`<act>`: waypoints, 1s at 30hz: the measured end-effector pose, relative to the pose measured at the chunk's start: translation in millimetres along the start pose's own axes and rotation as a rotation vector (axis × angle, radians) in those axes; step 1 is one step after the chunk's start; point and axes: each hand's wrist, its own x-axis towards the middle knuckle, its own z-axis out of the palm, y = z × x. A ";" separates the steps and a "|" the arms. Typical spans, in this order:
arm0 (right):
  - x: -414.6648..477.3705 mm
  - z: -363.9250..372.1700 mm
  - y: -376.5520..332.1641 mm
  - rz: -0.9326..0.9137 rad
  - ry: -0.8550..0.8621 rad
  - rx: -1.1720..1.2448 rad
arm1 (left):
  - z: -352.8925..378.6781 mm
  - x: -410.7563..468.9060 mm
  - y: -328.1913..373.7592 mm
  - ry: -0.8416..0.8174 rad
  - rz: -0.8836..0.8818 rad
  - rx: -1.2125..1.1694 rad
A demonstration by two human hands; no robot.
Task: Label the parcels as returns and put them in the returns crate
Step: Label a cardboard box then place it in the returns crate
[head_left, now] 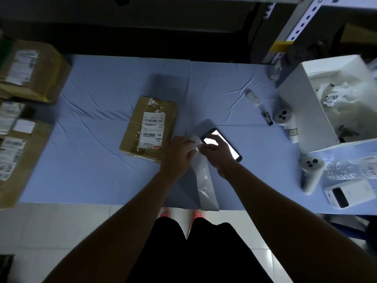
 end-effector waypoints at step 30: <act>0.2 -0.1 1.7 -0.125 -0.028 -0.169 | -1.9 12.0 2.6 -0.037 -0.298 -0.284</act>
